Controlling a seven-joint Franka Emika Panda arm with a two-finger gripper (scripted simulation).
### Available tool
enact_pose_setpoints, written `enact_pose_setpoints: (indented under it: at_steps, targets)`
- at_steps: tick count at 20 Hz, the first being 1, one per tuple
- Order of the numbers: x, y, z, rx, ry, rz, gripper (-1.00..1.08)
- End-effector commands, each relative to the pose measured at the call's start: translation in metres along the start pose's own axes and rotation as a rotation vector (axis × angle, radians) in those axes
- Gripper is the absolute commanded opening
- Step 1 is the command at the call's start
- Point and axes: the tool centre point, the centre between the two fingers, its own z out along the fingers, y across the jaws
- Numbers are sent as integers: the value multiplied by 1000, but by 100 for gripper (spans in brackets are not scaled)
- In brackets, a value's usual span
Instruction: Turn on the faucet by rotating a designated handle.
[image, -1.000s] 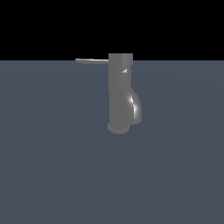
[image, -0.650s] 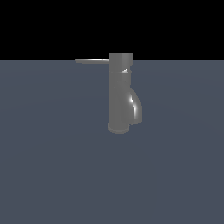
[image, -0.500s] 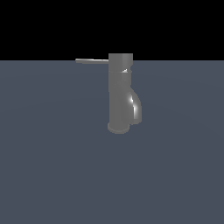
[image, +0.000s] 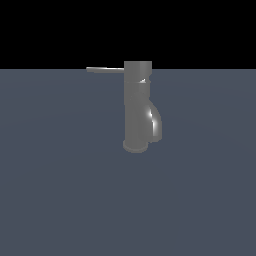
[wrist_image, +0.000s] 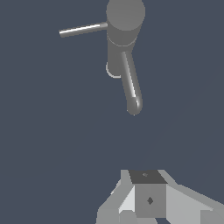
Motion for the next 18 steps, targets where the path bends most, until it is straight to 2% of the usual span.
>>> enact_pose_setpoints:
  at_steps: [1, 18]
  targets:
    - [5, -10, 7, 1, -2, 49, -100]
    - [58, -79, 58, 7, -13, 409, -100]
